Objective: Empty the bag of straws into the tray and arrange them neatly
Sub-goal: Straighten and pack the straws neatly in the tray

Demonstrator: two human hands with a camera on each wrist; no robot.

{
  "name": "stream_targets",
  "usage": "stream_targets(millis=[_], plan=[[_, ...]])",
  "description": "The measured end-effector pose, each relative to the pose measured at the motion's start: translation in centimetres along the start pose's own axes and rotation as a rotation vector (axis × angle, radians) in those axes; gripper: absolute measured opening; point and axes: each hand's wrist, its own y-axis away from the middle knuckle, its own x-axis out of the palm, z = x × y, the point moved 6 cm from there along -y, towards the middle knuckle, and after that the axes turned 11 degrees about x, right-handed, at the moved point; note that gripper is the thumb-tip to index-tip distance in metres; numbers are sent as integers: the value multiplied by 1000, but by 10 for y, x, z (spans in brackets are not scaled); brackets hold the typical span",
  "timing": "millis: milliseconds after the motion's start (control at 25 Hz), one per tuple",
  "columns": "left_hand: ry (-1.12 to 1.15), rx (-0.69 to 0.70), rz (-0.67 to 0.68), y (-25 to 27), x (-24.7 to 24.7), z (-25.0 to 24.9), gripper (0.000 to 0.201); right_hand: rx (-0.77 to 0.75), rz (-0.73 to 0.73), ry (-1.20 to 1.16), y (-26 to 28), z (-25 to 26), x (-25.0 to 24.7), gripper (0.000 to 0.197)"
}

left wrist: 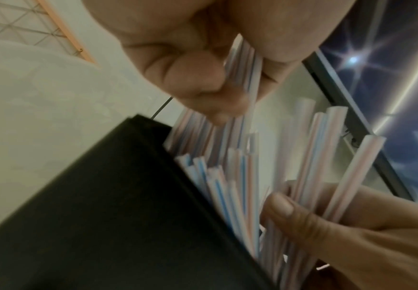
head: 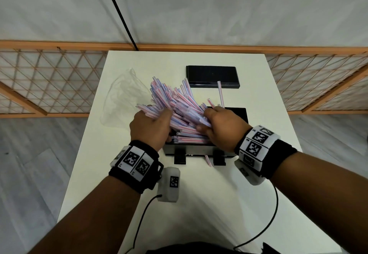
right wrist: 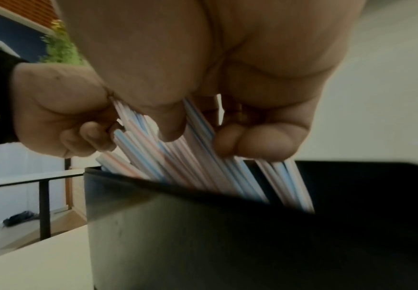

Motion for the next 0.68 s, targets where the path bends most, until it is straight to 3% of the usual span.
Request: stream_targets(millis=[120,280,320,360,440,480,600,680], plan=[[32,2,21,6,1,3,42,56,0,-142,0,-11,-1,49],[315,-132,-49,-4,-1,18,96,251,-53,-130,2,-44,-17,61],[374,-141,-51,-8,2,19,101,299,-52,-94,1,-49,-19,67],[467,-148,-39,-10,5,17,92,329,-44,-77,-2,-51,-19,74],[640,-208,-21,-7,15,9,54,326,-24,-120,-8,-49,-17,78],[673,-252,-3,-7,20,9,49,300,-11,-144,-10,-45,-14,75],[713,-290,-17,-9,32,15,93,223,37,-143,-15,-33,-4,54],[737,-295,-39,-13,34,20,98,203,30,-162,-18,-31,-1,40]])
